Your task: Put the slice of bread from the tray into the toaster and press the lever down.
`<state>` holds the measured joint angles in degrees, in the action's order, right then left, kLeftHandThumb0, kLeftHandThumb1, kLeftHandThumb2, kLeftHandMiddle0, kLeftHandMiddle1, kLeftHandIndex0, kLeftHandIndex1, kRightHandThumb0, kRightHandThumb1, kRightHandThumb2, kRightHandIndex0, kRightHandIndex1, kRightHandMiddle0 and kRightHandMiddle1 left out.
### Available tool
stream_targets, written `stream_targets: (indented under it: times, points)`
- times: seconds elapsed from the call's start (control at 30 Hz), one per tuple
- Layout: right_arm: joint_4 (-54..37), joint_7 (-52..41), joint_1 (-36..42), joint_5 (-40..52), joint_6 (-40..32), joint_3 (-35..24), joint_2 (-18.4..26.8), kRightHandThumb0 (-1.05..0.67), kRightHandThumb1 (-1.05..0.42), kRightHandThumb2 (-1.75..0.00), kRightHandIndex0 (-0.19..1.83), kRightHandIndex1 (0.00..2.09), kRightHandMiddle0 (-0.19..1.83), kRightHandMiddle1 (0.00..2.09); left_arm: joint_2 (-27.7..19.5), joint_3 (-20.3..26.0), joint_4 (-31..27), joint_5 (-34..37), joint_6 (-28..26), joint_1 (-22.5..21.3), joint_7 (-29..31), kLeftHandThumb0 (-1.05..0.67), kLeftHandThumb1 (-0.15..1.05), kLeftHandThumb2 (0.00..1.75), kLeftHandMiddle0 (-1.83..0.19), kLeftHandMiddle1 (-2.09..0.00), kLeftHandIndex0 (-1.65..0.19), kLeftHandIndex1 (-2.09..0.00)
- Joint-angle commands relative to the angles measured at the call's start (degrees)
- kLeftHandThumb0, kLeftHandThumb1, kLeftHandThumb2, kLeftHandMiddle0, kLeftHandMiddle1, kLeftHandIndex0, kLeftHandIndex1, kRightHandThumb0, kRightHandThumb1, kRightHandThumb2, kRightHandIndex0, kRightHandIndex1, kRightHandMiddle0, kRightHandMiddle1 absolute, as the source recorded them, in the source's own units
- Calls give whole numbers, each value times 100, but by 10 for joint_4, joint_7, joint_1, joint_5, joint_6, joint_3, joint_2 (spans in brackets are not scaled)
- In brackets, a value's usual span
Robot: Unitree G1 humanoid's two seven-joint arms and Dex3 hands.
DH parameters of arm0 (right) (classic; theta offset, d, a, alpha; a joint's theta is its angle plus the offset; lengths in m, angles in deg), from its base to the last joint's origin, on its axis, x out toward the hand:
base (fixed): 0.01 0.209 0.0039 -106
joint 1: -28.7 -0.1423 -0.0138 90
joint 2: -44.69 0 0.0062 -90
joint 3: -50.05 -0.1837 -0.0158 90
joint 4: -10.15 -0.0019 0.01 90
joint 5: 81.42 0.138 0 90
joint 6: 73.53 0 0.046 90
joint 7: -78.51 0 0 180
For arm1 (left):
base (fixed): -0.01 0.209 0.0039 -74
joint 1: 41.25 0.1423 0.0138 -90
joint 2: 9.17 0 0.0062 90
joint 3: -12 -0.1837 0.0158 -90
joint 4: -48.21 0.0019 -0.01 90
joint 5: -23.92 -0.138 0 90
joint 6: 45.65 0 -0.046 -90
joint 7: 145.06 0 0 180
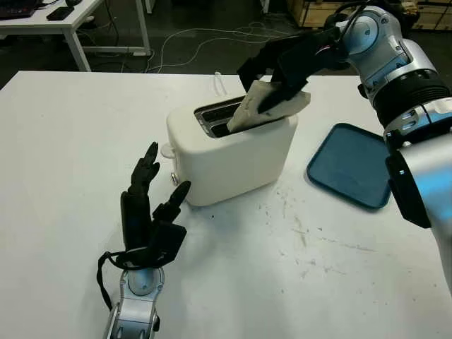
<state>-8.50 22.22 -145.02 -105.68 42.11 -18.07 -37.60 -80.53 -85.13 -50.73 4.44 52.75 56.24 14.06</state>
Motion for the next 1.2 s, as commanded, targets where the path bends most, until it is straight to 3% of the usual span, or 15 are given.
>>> stream_targets:
  times: [0.0,0.53,0.63,0.7,0.77,0.87,0.93,1.17]
  points:
    - [-4,-14,-15,-3,11,2,-5,-45,-92,-26,108,175,88,175,16,-4,-2,-8,6,7,-11,-65,92,21,-29,-44,-37,-1]
    - [-4,-28,-5,16,8,-11,-32,-45,-92,-28,108,175,89,175,20,-16,6,2,12,9,-22,-64,92,20,-28,-44,-36,0]
    - [-17,15,8,5,22,-5,-36,-59,-92,-19,100,172,82,171,19,-17,4,1,9,12,-24,-65,92,20,-28,-43,-37,0]
    - [-25,24,13,-1,19,1,-37,-68,-92,-9,90,155,76,144,18,-17,0,-1,6,14,-24,-65,92,20,-28,-43,-37,0]
    - [-31,25,15,-6,21,8,-37,-77,-88,-2,62,131,76,87,17,-18,-2,-1,5,15,-23,-64,92,20,-28,-42,-37,0]
    - [-42,40,20,-21,41,24,-31,-80,-84,0,40,83,79,32,15,-18,-5,-3,1,15,-22,-65,92,21,-29,-41,-36,0]
    - [-47,57,24,-32,53,32,-27,-80,-83,0,32,68,77,17,15,-18,-4,-1,2,14,-21,-65,92,21,-29,-41,-36,0]
    - [-47,110,26,-63,73,52,-17,-81,-84,-1,22,66,71,8,12,-19,-8,-1,-6,12,-14,-65,92,21,-30,-39,-36,0]
